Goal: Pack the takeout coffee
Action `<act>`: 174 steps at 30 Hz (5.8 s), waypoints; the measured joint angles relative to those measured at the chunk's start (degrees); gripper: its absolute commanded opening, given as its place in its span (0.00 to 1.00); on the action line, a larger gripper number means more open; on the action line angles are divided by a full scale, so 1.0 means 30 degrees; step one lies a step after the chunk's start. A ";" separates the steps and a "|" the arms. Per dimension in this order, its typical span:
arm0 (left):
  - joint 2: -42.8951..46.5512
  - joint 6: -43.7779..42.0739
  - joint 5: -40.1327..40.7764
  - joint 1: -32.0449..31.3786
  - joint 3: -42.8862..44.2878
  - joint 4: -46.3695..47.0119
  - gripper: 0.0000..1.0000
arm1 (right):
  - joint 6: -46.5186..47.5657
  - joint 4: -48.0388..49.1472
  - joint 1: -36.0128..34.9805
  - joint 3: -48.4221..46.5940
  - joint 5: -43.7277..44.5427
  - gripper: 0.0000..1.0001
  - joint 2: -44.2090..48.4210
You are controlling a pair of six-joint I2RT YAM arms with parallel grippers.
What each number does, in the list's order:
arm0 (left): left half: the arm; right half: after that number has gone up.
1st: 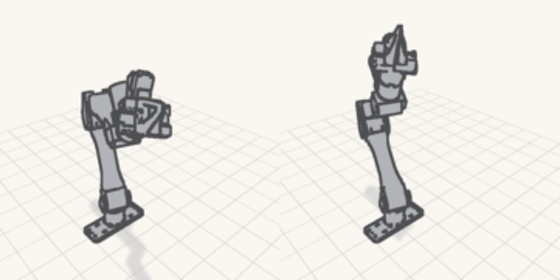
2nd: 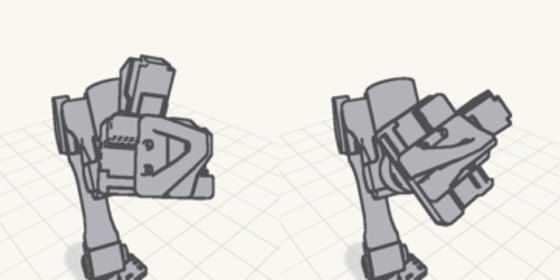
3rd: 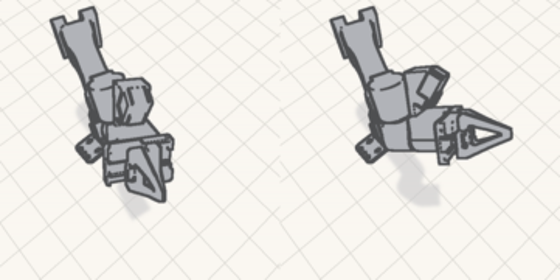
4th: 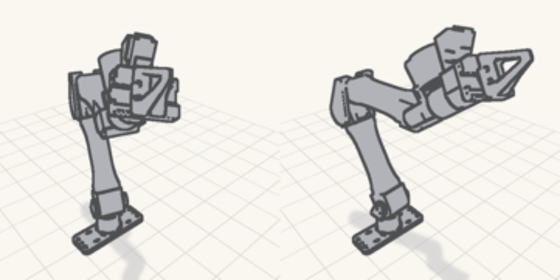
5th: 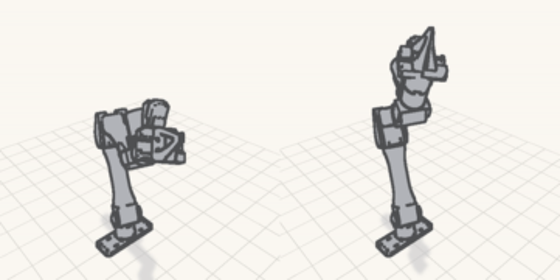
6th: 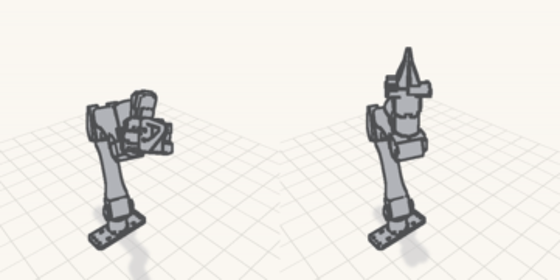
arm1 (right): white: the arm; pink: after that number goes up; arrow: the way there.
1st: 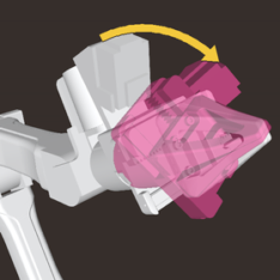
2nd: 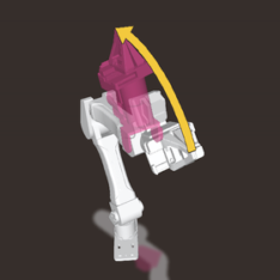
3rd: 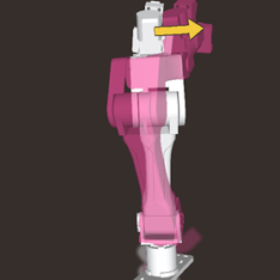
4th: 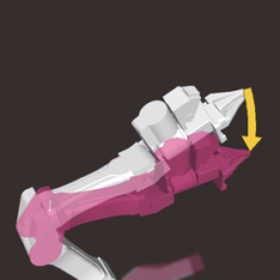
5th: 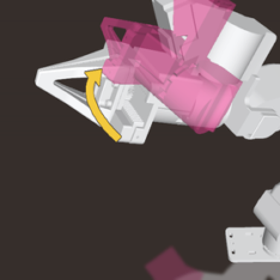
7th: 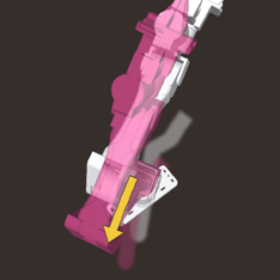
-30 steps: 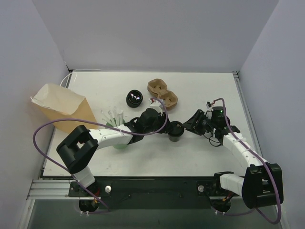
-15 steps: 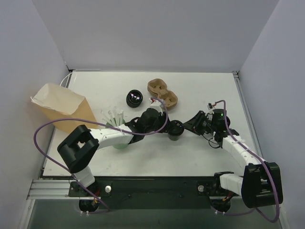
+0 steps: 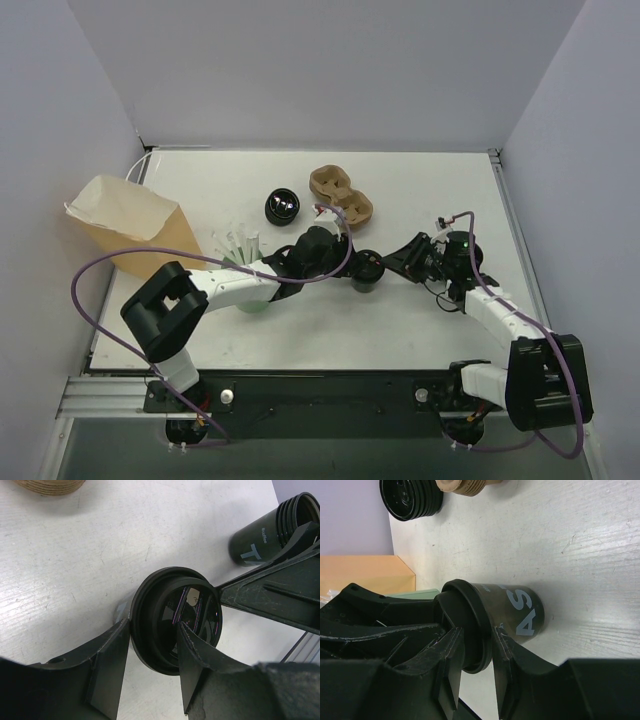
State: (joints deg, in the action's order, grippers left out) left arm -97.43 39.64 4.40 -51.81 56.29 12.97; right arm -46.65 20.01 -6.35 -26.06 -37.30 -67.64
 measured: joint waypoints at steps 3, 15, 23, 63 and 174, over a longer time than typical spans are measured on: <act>-0.0029 0.0000 0.0095 0.0000 0.0022 0.0000 0.51 | -0.0087 0.0415 0.0015 0.0131 -0.0015 0.28 -0.0182; -0.0095 0.0007 0.0401 0.0000 0.0073 -0.0007 0.51 | -0.1464 0.3344 0.0109 0.1406 -0.0080 0.27 -0.0685; -0.0291 -0.0138 0.0444 0.0015 0.0503 -0.0444 0.51 | -0.1421 0.2871 0.0168 0.1311 -0.0189 0.38 -0.0204; -0.1180 -0.1304 0.0095 0.0051 0.1967 -0.1268 0.51 | 0.0189 0.0080 0.1770 -0.1333 -0.1909 0.29 -0.2710; -0.1224 -0.4503 0.0809 -0.0051 0.2171 -0.1020 0.48 | -0.3832 0.2674 -0.2922 0.2594 0.6659 0.29 0.1953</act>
State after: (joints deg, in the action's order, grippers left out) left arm -101.10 26.13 6.83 -51.96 62.81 9.91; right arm -58.15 28.03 -15.11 -18.28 -17.32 -61.78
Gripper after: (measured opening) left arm 0.483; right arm 0.270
